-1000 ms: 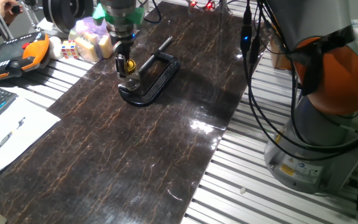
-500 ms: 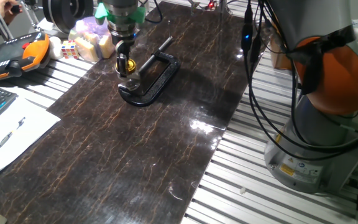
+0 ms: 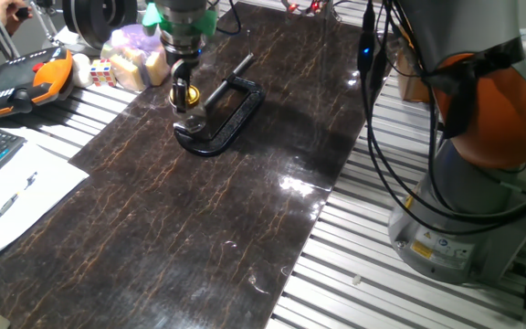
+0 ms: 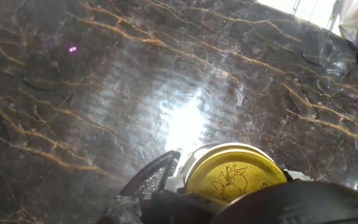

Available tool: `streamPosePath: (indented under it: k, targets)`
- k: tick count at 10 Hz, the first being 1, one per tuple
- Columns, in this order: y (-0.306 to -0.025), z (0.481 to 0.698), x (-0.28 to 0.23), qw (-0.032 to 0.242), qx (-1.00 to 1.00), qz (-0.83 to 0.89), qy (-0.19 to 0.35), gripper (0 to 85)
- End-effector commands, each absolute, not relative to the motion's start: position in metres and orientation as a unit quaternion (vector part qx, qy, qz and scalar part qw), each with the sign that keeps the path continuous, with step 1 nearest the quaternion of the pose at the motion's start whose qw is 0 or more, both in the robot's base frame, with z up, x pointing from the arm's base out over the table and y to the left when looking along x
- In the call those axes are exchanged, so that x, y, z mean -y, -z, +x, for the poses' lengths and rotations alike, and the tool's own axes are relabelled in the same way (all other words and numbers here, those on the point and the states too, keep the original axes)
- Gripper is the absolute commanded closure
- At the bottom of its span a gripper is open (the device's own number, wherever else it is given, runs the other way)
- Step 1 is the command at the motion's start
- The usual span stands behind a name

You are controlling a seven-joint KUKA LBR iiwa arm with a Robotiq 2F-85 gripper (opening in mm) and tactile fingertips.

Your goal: Unscrew the lid from the jar

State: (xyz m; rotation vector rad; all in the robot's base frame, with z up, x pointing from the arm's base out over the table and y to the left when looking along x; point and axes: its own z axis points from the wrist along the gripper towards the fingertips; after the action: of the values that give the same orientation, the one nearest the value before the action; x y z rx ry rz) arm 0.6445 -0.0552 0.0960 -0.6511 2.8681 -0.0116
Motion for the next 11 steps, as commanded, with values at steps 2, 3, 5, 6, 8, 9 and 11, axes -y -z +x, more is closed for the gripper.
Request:
streamPosePath:
  k: [2, 3, 5, 6, 8, 9, 11]
  targets:
    - [-0.0986, 0.6429, 0.0557, 0.111, -0.969, -0.22, 0.013, 84.3]
    - [-0.099, 0.6422, 0.0558, 0.114, -0.969, -0.221, 0.016, 84.3]
    - [-0.0991, 0.6412, 0.056, 0.118, -0.968, -0.221, 0.018, 84.3]
    - [-0.0984, 0.6406, 0.0559, 0.119, -0.97, -0.213, 0.02, 84.3]
    - [-0.0985, 0.6398, 0.0558, 0.128, -0.968, -0.212, 0.023, 84.3]
    - [-0.099, 0.6393, 0.0555, 0.138, -0.966, -0.219, 0.024, 84.3]
    - [-0.0993, 0.6396, 0.0549, 0.138, -0.965, -0.22, 0.024, 84.3]
